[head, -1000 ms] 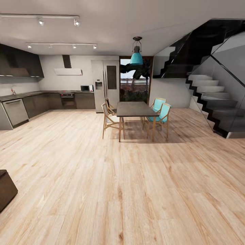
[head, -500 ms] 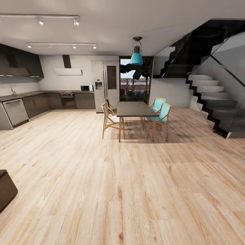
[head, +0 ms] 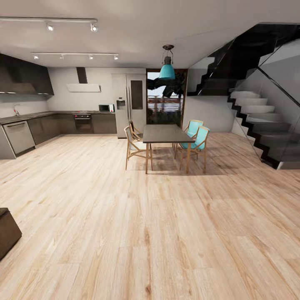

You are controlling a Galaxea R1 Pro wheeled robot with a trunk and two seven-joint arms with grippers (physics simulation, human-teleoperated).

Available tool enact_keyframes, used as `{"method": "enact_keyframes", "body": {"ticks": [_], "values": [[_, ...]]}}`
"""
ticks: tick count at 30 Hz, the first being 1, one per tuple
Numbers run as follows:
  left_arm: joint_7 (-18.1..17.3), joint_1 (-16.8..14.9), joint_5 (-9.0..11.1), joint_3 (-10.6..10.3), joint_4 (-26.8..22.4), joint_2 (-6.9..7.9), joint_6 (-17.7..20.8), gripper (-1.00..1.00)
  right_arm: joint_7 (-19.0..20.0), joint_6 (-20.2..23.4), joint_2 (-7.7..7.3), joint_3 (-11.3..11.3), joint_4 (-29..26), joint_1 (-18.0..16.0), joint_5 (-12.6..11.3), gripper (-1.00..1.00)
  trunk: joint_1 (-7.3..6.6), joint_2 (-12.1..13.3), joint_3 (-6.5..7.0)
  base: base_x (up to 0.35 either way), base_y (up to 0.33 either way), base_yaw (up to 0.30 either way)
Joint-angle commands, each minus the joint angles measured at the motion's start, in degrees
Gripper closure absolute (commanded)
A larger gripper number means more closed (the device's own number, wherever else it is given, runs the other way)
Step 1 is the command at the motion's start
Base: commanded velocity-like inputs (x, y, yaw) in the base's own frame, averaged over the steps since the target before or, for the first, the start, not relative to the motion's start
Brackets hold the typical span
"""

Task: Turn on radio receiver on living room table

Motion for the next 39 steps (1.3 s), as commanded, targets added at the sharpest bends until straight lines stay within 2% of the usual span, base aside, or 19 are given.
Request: {"method": "enact_keyframes", "body": {"ticks": [1, 13, 39], "values": [[0.0, 0.0, 0.0, 0.0, 0.0, 0.04, -0.1, -1.0, 0.0, 0.0, -0.04, 0.0, 0.1, 0.0, -0.1, -1.0, 0.0, 0.0, 0.0, 0.0, 0.0, 0.0], [0.0, -0.1, -0.1, 1.0, 1.8, 0.08, -1.7, -1.0, 0.0, 0.0, -0.07, 0.3, 1.5, 0.0, -0.4, -1.0, 0.0, 0.0, 0.0, 0.0, 0.0, -0.032], [-0.1, -0.1, -0.1, 1.3, 2.0, 0.2, -4.2, -1.0, 0.0, 0.0, -0.27, 0.2, 1.9, 0.0, -0.3, -1.0, 0.0, 0.0, 0.0, 0.0, 0.0, -0.269]]}}
